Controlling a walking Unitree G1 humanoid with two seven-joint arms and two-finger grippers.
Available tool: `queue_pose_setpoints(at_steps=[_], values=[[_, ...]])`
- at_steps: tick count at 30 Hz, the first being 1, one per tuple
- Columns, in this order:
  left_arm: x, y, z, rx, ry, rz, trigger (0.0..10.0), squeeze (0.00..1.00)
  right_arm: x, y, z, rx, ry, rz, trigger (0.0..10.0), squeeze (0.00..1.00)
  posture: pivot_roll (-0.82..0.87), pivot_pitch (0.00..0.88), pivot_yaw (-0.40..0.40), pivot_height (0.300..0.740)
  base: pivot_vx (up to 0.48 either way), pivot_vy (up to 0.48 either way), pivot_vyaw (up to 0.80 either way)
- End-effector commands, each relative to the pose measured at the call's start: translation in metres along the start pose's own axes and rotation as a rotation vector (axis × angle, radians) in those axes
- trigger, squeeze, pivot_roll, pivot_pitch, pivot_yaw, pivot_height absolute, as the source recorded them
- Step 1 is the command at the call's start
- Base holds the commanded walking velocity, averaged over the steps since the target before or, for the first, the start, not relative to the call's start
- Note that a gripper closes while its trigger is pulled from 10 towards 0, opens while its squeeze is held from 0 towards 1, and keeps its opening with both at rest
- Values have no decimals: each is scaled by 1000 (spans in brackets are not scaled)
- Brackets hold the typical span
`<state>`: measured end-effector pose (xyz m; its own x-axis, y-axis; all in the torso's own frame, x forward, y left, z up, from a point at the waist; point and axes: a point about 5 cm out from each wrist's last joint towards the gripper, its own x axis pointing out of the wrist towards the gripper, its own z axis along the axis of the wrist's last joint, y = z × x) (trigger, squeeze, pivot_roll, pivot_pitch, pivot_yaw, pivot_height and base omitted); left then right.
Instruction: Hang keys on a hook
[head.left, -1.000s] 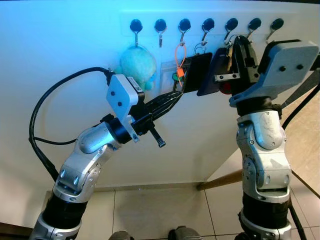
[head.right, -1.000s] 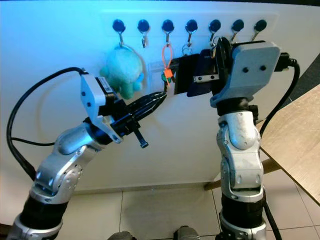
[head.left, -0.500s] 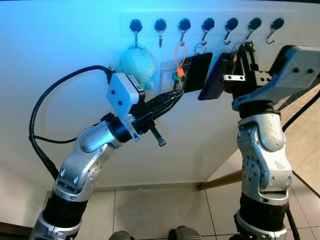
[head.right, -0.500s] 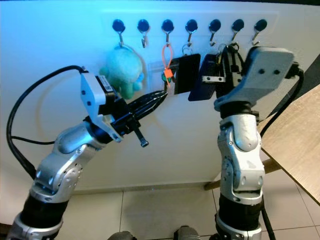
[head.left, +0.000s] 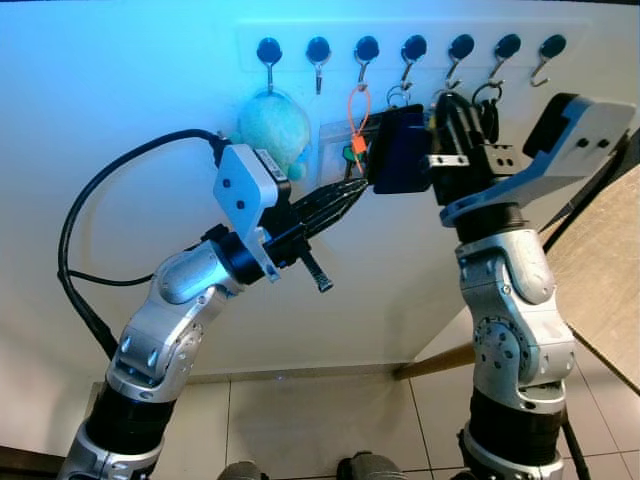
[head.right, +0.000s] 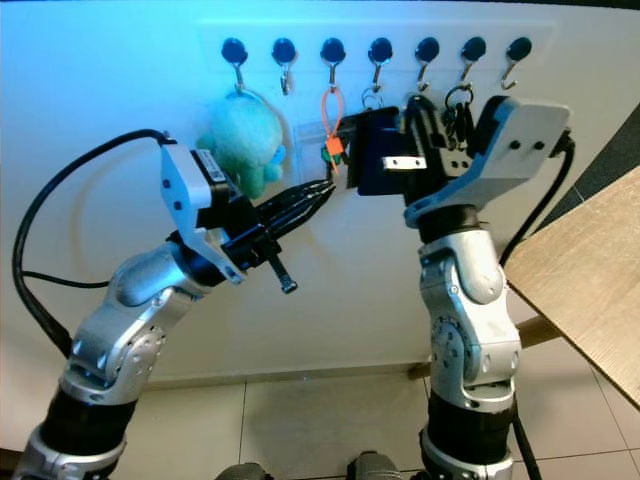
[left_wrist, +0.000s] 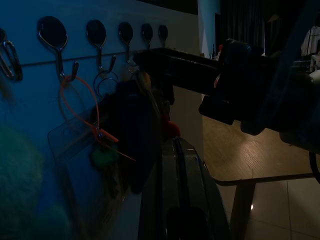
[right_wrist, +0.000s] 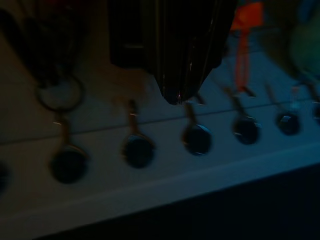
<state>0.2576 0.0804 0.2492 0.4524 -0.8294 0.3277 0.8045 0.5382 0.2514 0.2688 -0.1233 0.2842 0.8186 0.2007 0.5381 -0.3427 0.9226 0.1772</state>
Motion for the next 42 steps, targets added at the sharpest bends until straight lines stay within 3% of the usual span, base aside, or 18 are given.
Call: queue_pose_setpoints(at_steps=[1, 29, 42], values=[[1, -3, 3, -6, -15, -17, 10000, 0, -2, 1, 3, 7, -6, 13, 10000, 0, 37, 113, -19, 740, 0, 0, 0], [2, -5, 3, -10, -17, -24, 10000, 0, -1, -25, 22, -56, -95, -120, 10000, 0, 34, 111, -19, 740, 0, 0, 0], [2, -6, 3, -9, -13, -28, 10000, 0, -6, -37, 13, -16, -63, -198, 10000, 0, 38, 119, -16, 740, 0, 0, 0]])
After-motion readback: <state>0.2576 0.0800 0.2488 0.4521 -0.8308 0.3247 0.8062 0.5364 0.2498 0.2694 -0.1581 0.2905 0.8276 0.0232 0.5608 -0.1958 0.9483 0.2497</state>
